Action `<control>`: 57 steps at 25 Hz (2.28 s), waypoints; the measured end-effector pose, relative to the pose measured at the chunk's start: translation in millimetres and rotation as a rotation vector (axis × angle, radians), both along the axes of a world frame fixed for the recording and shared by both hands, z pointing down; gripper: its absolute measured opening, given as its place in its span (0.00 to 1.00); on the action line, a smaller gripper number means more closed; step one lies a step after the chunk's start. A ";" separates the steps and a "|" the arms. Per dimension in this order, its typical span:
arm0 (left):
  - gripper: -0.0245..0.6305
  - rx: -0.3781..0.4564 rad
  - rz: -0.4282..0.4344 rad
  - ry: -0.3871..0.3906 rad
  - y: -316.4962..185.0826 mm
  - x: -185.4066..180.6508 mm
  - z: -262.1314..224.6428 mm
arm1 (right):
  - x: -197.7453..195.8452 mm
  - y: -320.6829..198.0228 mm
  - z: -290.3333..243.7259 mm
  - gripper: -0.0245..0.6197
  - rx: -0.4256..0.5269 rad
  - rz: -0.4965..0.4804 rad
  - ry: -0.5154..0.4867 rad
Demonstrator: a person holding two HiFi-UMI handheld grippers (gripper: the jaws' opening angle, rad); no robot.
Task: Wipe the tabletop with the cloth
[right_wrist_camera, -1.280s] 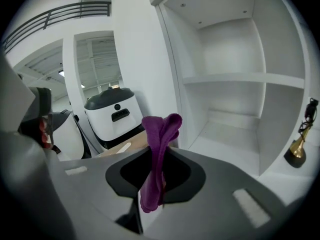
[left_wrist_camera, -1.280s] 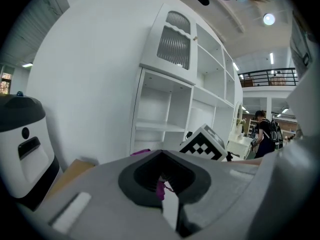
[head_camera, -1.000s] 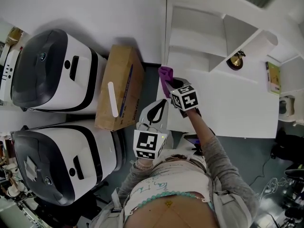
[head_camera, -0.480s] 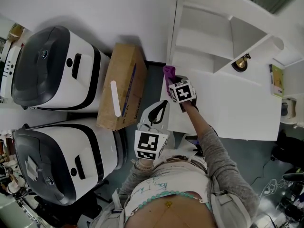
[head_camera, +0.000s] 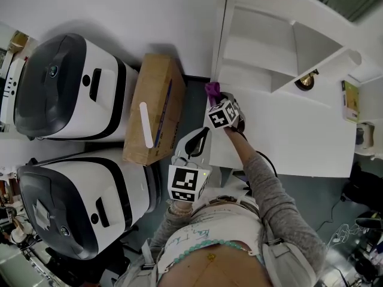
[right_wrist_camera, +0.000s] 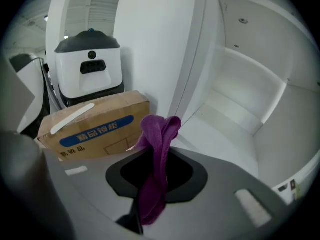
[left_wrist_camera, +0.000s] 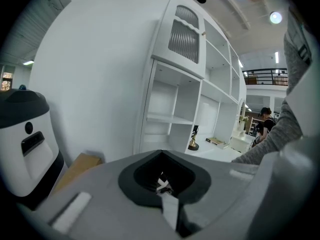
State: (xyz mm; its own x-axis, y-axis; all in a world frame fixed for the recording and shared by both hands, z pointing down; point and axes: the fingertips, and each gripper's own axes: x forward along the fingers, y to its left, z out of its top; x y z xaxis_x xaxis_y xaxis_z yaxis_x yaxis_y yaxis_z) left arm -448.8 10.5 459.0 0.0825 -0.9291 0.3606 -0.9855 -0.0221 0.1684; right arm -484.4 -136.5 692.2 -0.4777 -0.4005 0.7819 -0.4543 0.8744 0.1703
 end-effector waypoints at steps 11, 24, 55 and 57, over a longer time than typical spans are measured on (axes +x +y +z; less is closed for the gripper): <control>0.04 -0.005 0.029 0.014 -11.1 7.9 3.6 | -2.6 0.6 3.3 0.14 0.231 -0.141 0.091; 0.04 -0.022 0.036 0.015 -24.8 37.1 6.4 | 27.5 -13.5 4.4 0.14 0.175 -0.091 0.074; 0.04 -0.043 0.113 0.011 -59.8 123.3 7.7 | 118.5 -46.8 6.0 0.15 0.138 -0.044 0.074; 0.04 -0.043 0.114 0.011 -61.5 127.6 7.3 | 125.8 -49.1 5.8 0.15 0.141 -0.042 0.078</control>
State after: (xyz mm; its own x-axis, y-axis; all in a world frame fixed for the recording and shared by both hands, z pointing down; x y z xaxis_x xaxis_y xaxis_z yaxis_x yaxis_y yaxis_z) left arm -321.2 -51.0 466.3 0.1906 -0.8973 0.3981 -0.9751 -0.1261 0.1826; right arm -358.6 -185.6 698.0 -0.4360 -0.4896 0.7551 -0.3986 0.8573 0.3257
